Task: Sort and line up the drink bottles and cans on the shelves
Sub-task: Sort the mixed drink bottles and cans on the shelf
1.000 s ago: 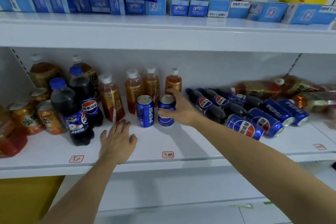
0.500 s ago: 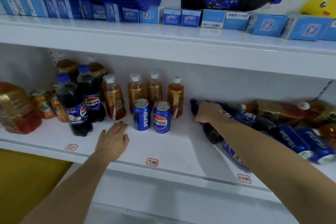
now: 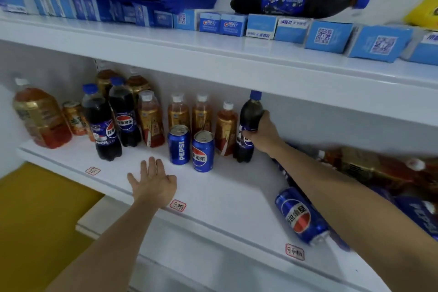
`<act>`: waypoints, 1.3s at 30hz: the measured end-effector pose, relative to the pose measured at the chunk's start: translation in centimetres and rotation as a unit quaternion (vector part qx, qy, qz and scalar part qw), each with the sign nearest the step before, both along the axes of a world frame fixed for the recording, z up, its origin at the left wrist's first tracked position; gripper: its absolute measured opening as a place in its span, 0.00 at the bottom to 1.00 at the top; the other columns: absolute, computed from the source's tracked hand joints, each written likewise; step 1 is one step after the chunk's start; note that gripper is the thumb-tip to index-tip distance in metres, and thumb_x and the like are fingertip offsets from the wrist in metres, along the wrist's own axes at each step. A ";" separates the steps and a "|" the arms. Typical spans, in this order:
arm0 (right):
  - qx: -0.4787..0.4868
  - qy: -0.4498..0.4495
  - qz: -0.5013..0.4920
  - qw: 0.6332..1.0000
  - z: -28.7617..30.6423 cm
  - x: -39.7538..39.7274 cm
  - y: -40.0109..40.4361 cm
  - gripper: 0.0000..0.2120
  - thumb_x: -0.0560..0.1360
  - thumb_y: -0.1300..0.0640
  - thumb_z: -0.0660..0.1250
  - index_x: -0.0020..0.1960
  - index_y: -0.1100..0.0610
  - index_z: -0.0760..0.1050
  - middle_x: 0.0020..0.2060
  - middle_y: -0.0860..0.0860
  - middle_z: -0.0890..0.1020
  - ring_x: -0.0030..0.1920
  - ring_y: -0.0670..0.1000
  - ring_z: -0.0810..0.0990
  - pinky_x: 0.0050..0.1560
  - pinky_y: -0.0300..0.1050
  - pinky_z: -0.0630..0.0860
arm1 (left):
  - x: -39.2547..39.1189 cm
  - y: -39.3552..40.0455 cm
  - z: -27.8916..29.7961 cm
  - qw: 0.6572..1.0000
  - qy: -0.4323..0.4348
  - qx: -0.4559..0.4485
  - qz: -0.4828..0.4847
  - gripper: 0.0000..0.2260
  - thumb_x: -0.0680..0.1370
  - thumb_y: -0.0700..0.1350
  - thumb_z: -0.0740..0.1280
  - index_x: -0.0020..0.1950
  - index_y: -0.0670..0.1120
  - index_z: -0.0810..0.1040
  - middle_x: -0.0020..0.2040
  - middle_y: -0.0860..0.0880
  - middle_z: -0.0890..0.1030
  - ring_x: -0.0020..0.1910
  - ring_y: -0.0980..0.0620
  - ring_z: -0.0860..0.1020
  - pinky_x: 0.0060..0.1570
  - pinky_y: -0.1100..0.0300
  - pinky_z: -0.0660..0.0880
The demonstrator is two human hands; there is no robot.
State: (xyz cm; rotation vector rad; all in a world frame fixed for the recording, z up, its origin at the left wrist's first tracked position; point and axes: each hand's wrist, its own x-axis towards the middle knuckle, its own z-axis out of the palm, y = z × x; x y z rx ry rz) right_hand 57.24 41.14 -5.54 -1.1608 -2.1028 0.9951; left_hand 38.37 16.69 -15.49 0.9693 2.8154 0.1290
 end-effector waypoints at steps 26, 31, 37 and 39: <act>0.124 -0.091 -0.033 0.988 1.5 5.9 3.1 0.38 0.69 0.51 0.78 0.72 0.59 0.65 0.65 0.61 0.71 0.64 0.65 0.74 0.64 0.55 0.74 | -0.2 0.5 -0.7 0.998 0.053 -0.011 0.016 0.31 0.83 0.60 0.47 0.84 0.50 0.48 0.85 0.48 0.48 0.83 0.45 0.47 0.77 0.32 0.50; 0.157 0.039 -0.023 0.987 1.4 5.6 2.2 0.36 0.69 0.58 0.79 0.72 0.60 0.66 0.66 0.59 0.73 0.67 0.61 0.74 0.65 0.53 0.73 | -0.1 0.4 -0.6 0.999 0.044 -0.009 0.017 0.30 0.83 0.59 0.47 0.84 0.49 0.48 0.85 0.48 0.47 0.83 0.45 0.47 0.77 0.32 0.49; 0.129 0.089 -0.042 0.987 -0.4 5.2 2.4 0.40 0.66 0.55 0.82 0.71 0.55 0.64 0.63 0.57 0.77 0.65 0.60 0.76 0.65 0.59 0.76 | -0.2 0.5 -0.5 0.999 0.042 -0.015 0.018 0.31 0.83 0.59 0.47 0.84 0.50 0.47 0.85 0.49 0.47 0.83 0.45 0.46 0.77 0.32 0.48; 0.109 0.078 -0.010 0.991 -0.8 5.9 3.0 0.46 0.64 0.53 0.84 0.73 0.54 0.61 0.66 0.56 0.76 0.67 0.60 0.76 0.66 0.57 0.75 | -0.2 0.5 -0.5 0.999 0.041 -0.015 0.018 0.31 0.84 0.60 0.48 0.84 0.50 0.47 0.85 0.48 0.46 0.83 0.45 0.46 0.77 0.32 0.48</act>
